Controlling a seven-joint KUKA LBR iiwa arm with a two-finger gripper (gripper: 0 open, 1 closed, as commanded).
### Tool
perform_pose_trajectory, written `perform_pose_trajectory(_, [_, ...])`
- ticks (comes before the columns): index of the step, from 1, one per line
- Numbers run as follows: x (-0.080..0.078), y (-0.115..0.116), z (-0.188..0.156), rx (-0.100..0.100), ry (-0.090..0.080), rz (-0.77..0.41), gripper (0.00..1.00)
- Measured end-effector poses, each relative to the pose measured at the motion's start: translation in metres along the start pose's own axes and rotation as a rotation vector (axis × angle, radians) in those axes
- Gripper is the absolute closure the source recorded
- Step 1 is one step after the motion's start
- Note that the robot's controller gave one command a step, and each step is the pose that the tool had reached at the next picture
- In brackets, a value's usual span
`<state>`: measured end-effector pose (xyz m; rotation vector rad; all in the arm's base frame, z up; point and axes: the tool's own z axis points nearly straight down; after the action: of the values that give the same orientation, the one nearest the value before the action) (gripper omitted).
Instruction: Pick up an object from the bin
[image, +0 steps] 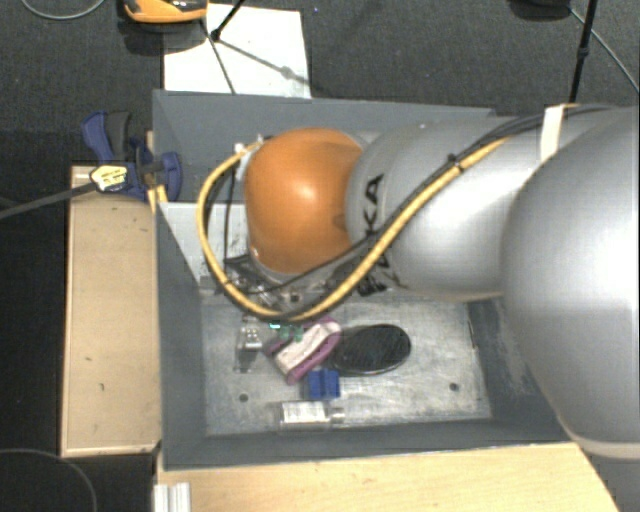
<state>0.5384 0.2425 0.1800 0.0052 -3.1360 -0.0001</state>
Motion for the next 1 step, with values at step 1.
perform_pose_trajectory(1, [0.0081,-0.0824,0.0847,0.005,0.001,-0.014,0.00])
